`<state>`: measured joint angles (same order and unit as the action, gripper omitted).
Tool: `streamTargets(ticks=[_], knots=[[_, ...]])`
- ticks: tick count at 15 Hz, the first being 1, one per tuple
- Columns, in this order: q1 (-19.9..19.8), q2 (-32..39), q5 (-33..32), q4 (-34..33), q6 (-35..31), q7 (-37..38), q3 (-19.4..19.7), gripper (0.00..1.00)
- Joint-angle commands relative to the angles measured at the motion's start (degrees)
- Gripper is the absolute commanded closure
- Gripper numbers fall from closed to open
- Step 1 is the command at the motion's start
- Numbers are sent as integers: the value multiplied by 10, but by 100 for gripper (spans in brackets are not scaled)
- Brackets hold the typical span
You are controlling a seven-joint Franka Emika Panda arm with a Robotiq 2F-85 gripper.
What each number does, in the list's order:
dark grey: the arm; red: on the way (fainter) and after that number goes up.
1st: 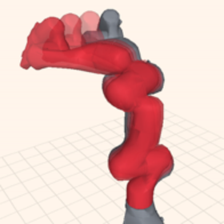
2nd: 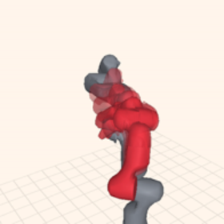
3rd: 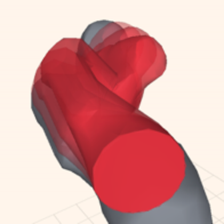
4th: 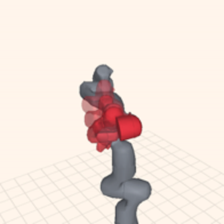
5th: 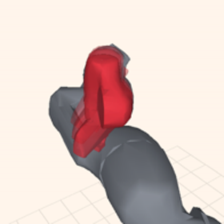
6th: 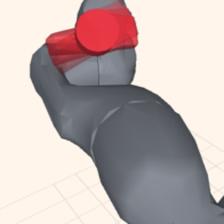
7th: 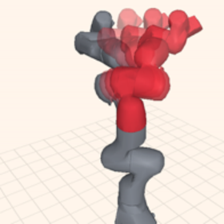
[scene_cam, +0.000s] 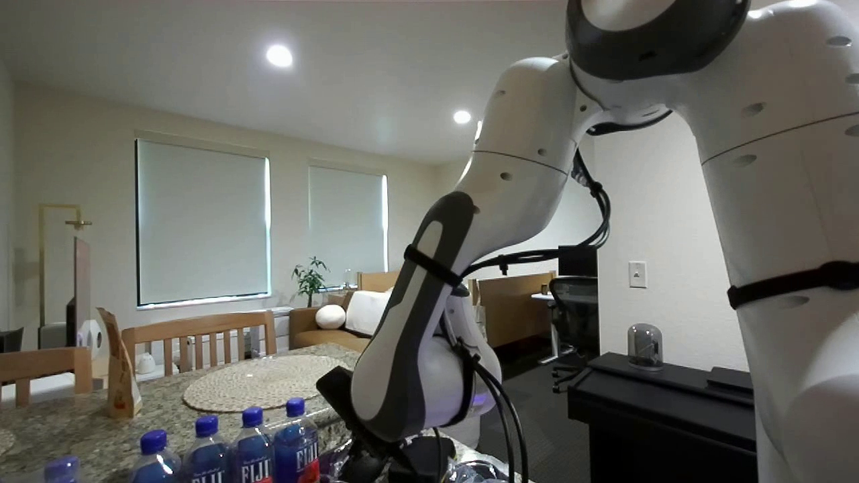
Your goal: Remove the black object from the purse and put it on the counter
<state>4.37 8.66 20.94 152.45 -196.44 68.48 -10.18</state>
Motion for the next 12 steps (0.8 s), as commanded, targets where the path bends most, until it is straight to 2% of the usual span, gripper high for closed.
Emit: streamTargets(ticks=[1,4,5,6,11,12], knots=[[-16,-29,-11,17,30,-1,3,92],[-7,-10,8,8,22,-15,27,93],[-7,-4,9,5,22,-15,32,76],[-7,5,9,1,23,-18,40,67],[-2,43,15,-26,31,-21,66,37],[14,53,14,-35,36,-18,84,30]])
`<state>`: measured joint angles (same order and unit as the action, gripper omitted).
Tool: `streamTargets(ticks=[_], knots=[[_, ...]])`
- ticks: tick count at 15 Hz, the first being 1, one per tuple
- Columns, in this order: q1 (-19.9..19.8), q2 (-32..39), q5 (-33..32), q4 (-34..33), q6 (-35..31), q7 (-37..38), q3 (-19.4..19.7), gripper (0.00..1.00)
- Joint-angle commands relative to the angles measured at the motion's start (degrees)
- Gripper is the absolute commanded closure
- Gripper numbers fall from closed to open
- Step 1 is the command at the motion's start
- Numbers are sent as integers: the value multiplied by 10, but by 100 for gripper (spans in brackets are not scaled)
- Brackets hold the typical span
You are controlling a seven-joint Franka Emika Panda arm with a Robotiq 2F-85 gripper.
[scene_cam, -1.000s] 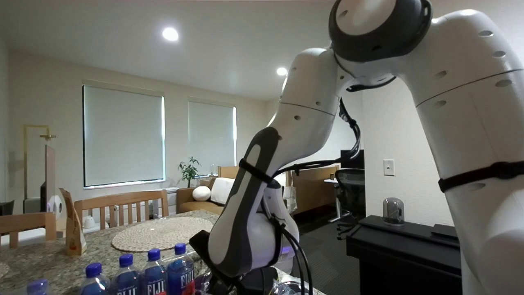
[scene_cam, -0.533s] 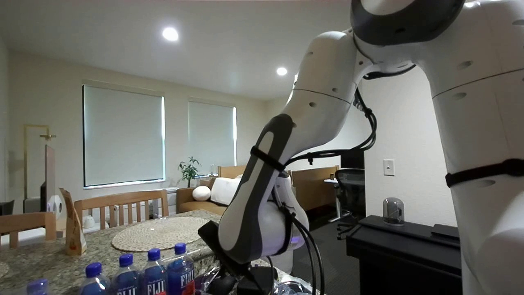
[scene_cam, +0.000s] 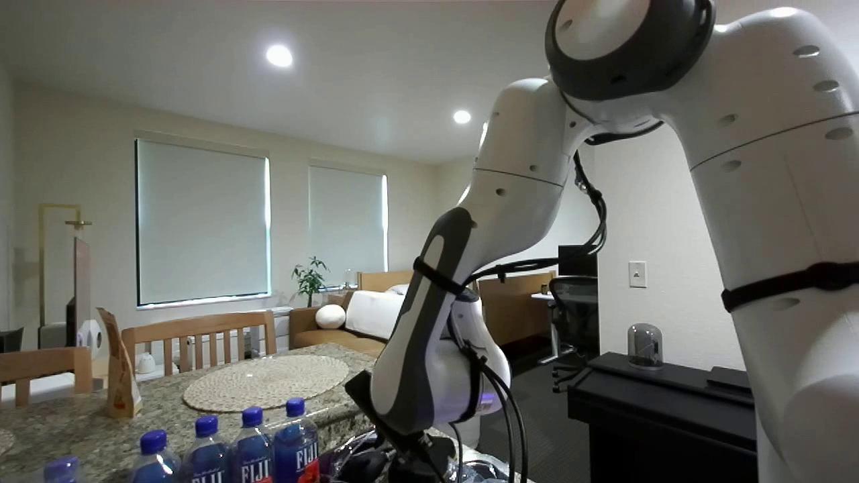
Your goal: Remove the black object from the purse and put it on the counter
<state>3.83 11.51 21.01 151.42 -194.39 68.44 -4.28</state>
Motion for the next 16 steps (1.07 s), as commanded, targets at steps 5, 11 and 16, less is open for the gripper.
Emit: streamTargets(ticks=[5,11,16], knots=[[56,51,8,-70,49,-11,68,35],[90,62,0,-100,75,-2,98,0],[67,75,8,-122,114,-17,67,13]])
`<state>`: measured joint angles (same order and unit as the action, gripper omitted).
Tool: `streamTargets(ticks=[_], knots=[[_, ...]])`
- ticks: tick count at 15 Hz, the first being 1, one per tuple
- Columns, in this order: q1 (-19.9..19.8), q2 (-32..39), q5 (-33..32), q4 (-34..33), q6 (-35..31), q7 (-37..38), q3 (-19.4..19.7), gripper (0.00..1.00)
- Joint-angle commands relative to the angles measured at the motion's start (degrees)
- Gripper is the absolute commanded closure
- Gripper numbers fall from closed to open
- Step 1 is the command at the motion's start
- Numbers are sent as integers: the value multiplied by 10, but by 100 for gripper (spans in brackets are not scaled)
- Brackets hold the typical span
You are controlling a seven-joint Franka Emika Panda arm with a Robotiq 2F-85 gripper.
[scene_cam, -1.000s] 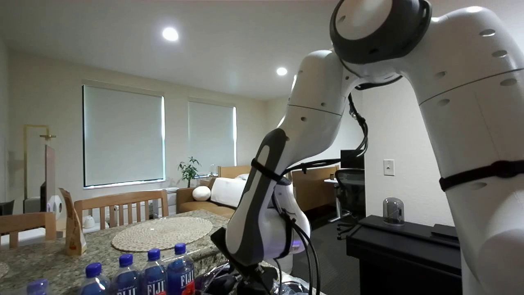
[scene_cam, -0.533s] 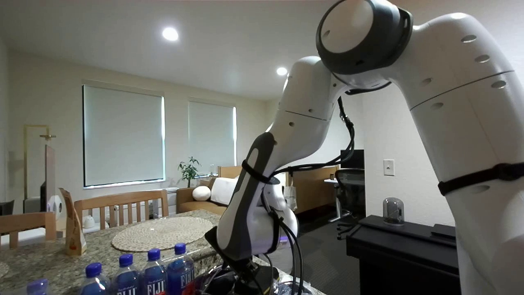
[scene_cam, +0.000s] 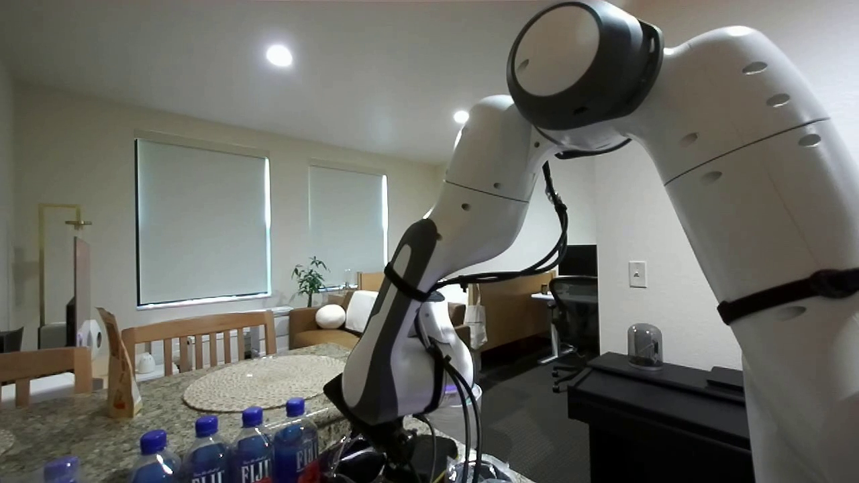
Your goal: Remove the black object from the purse and put it on the counter
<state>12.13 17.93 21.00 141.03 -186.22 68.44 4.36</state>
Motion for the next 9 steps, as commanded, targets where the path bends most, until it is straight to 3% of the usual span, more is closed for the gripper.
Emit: streamTargets(ticks=[1,3,5,9], knots=[[-18,14,7,-21,39,-16,-22,23],[-19,22,6,-28,46,-15,-24,19],[-11,31,3,-34,50,-11,-13,6],[36,53,-9,-42,48,9,46,0]])
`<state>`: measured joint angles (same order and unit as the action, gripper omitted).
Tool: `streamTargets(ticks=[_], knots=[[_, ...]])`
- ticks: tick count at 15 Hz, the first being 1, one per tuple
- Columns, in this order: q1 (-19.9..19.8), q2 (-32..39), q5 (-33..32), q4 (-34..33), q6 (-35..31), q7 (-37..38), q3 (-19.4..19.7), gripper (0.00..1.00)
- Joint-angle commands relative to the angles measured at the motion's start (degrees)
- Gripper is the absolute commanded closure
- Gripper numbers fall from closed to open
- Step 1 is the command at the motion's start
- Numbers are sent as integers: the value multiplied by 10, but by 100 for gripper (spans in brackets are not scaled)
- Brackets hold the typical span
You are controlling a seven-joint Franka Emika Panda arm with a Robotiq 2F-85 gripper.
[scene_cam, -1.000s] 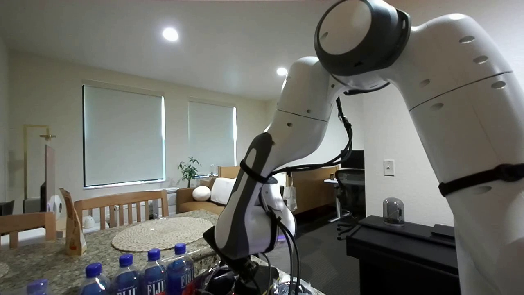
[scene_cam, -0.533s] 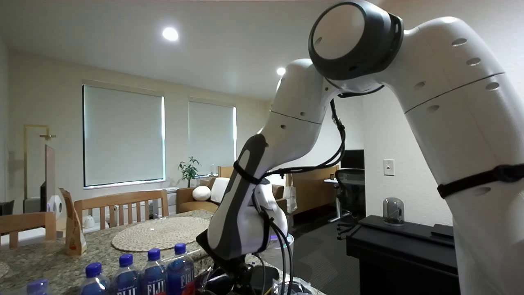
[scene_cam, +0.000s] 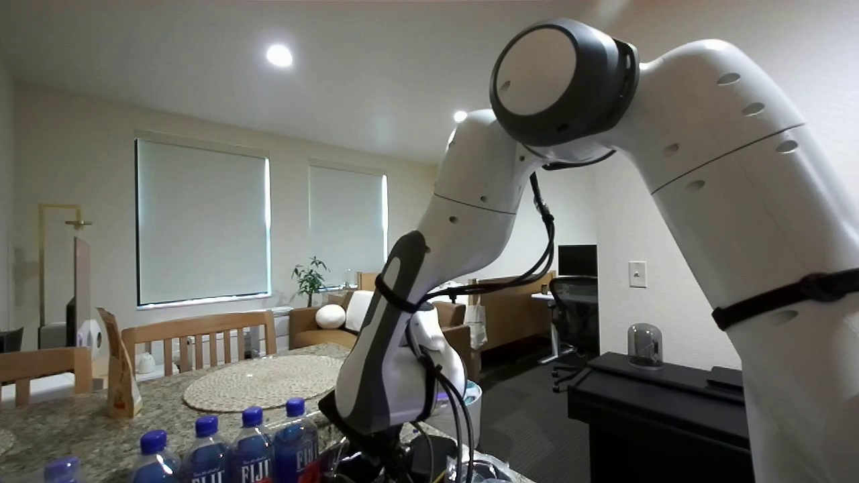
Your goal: Remove the black object from the purse and put it on the counter
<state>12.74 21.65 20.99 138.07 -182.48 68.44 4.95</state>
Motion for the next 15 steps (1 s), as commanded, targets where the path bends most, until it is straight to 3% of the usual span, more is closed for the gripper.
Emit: streamTargets(ticks=[1,3,10,12,15], knots=[[40,21,-8,-14,11,10,52,8],[60,29,-7,-20,11,10,74,28],[98,30,-3,-30,15,5,106,75],[96,30,-2,-32,22,3,103,87],[92,29,-2,-31,25,1,98,93]])
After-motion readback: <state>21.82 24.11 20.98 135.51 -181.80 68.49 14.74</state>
